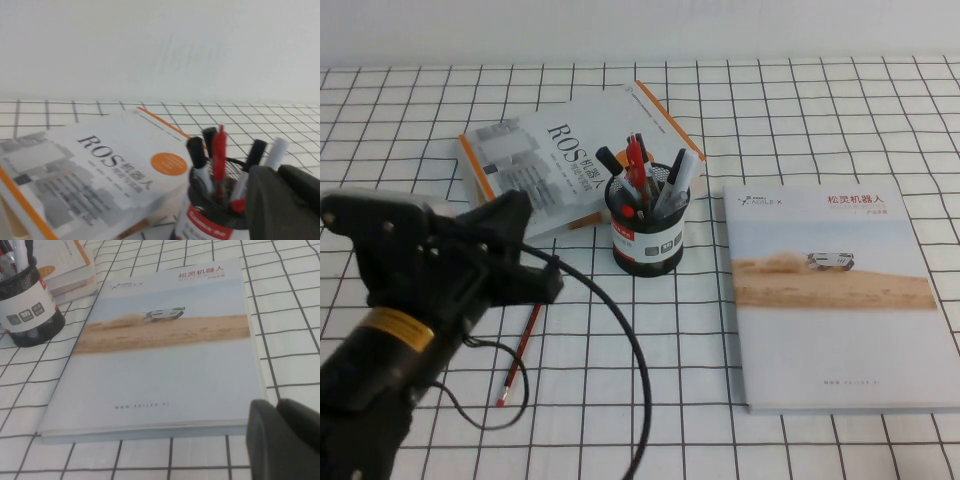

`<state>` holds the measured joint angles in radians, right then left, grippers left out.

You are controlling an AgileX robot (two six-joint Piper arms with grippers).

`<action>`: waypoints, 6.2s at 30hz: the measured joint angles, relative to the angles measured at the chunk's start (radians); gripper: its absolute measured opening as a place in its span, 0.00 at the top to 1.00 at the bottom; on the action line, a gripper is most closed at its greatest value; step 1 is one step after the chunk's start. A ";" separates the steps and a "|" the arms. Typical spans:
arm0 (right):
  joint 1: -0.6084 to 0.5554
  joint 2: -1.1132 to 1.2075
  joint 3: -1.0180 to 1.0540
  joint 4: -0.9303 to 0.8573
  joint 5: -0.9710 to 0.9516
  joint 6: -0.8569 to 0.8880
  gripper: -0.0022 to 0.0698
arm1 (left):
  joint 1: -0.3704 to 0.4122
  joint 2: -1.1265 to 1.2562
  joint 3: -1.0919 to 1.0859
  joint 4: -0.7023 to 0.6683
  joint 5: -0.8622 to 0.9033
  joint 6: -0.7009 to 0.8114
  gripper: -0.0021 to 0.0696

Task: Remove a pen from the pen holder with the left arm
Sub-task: 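Take a marker out of the pen holder and lay it on the table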

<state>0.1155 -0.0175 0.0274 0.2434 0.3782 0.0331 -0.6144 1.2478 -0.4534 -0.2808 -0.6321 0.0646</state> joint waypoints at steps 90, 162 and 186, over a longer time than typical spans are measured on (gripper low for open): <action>0.000 0.000 0.000 0.000 0.000 0.000 0.99 | 0.021 0.691 -0.323 0.347 -0.428 -0.117 0.93; 0.000 0.000 0.000 0.000 0.000 0.000 0.99 | 0.172 0.670 -0.912 0.326 1.446 -0.028 0.93; 0.000 0.000 0.000 0.000 0.000 0.000 0.99 | 0.158 0.433 -0.816 0.320 1.238 -0.065 0.74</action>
<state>0.1155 -0.0175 0.0274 0.2434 0.3782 0.0331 -0.4560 1.6806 -1.2693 0.0389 0.6060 0.0000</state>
